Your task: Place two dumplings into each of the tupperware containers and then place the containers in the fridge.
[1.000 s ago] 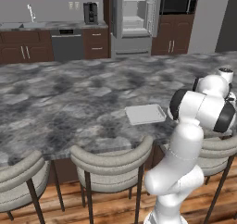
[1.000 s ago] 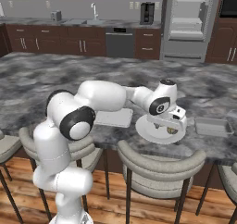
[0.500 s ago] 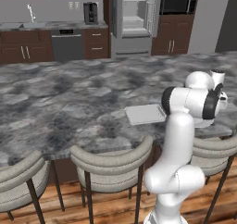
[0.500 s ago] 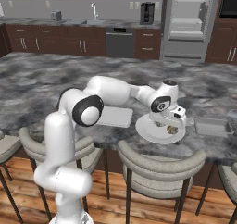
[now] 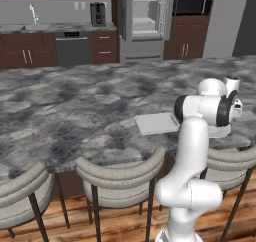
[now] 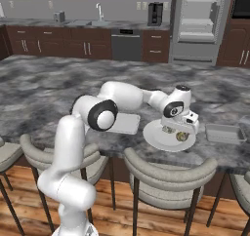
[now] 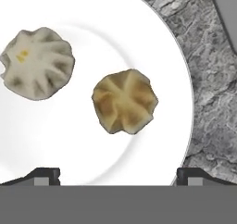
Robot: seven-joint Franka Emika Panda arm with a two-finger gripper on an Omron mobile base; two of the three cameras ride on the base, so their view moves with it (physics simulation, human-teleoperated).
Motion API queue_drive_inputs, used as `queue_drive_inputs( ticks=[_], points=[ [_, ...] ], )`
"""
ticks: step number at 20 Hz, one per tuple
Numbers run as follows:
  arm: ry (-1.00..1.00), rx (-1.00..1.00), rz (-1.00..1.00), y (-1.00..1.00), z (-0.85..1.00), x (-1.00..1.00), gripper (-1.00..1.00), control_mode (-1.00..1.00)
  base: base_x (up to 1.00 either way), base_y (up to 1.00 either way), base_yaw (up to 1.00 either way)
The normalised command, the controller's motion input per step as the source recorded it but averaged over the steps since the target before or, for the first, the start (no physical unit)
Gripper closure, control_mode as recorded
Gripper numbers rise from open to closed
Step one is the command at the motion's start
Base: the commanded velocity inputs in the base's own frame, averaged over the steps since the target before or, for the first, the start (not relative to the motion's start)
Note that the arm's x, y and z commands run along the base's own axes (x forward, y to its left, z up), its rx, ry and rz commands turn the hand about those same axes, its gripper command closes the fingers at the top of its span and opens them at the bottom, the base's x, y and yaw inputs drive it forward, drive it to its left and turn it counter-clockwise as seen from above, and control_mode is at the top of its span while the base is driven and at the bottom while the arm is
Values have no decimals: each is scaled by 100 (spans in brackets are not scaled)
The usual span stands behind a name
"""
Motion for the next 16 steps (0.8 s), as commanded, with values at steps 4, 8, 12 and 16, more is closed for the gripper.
queue_drive_inputs(
  ticks=[4,8,12,16],
  points=[
    [0,0,0,-22,-25,27,-100,-100,0,0,0],
    [1,0,0,-7,-26,31,-100,-100,0,0,0],
    [1,0,0,-7,-38,36,-100,-100,0,0,0],
    [5,0,0,-9,-19,16,-100,-100,0,0,0]
  ],
)
